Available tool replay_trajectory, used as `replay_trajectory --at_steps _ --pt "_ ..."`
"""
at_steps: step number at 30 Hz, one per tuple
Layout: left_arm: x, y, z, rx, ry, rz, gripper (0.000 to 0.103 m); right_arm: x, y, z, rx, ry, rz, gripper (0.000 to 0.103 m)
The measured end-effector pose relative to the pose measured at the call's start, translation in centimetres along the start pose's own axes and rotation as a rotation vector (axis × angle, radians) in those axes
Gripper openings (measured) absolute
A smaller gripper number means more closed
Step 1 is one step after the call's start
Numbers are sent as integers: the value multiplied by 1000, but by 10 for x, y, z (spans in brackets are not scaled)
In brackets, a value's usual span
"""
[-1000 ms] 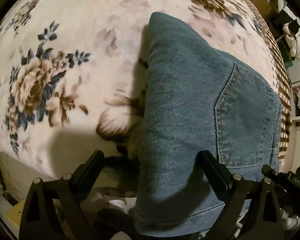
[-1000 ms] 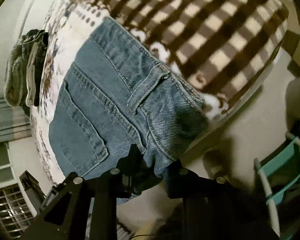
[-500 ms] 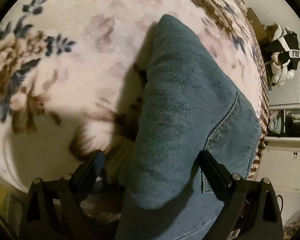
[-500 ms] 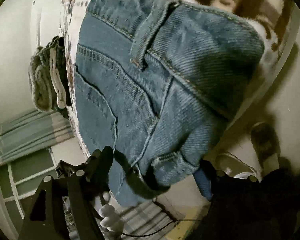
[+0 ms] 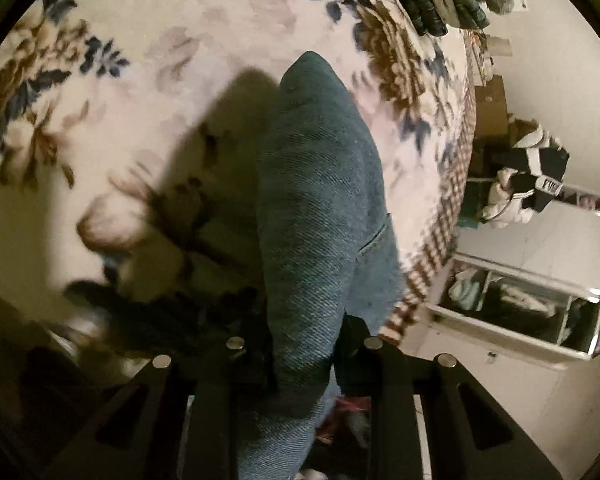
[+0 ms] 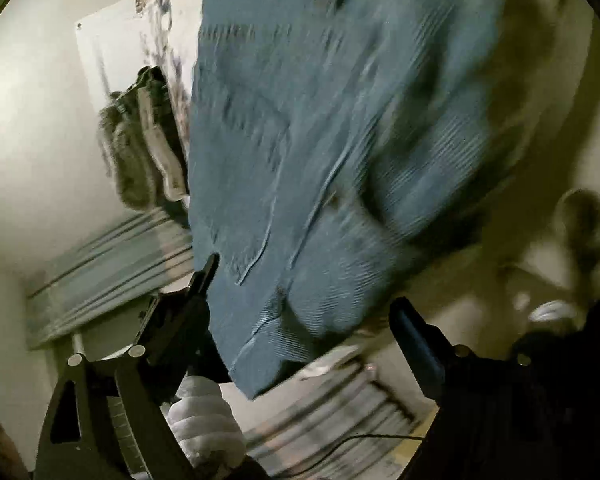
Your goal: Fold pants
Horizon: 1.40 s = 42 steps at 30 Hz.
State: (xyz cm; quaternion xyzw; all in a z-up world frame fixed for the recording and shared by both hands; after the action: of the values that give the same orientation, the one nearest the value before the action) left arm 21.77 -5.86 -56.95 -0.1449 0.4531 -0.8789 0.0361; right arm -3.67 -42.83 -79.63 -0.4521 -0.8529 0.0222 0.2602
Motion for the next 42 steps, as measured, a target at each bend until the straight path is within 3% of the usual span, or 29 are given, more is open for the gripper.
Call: replay_trajectory --at_steps 4,7,8,9,11,15,20,22,23,24,28,31,34,35,39,42 --pt "-4 -3 8 2 8 -6 19 -4 28 13 -26 58 23 100" --pt "-6 -6 2 -6 9 -14 19 -12 27 20 -91 110 99 99" --pt "-6 -6 1 -13 15 -11 19 -14 18 18 -117 103 150 87" --pt "-6 -6 -2 -17 21 -8 19 -15 8 13 -110 80 205 56" --pt "-7 -4 -7 -21 17 -12 19 -18 -8 2 -82 27 258 42" --pt "-6 1 -13 -39 35 -12 19 -28 -11 -8 -47 -22 258 43" --pt "-11 12 -26 -90 92 -14 22 -49 0 3 -2 11 222 45" --pt "-13 18 -33 -111 107 -15 27 -52 6 -1 4 8 240 47" --pt "-14 21 -36 -117 112 -16 30 -50 7 -7 16 -15 252 45" --pt "-15 24 -37 -121 116 -21 35 -46 4 -15 34 -54 278 35" --pt "-15 36 -46 -131 141 -31 51 -38 -1 -41 61 -158 318 33" --pt "-18 44 -52 -138 133 -27 55 -52 6 -15 104 -57 278 38" --pt "-15 41 -50 -138 158 5 52 -60 10 -10 58 -21 266 40" --pt "-12 38 -47 -133 179 28 39 -60 10 -12 63 -17 274 40" --pt "-4 25 -33 -146 235 80 20 -53 11 -28 105 -70 340 30" --pt "2 1 -19 -131 256 109 18 -44 6 -52 122 -112 368 27"
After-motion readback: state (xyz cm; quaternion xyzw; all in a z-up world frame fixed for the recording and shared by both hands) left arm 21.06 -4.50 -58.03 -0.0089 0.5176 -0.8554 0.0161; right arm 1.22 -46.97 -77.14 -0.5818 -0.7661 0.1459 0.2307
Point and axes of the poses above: each gripper's, at about its wrist camera, not at the fingertips, and y roughly the way its jaws point, z to its right, x to its underside, the point moved 4 cm from there along y, roughly the way its jaws point, and after that the axes turned 10 degrees about -x, right-handed, at the moved point
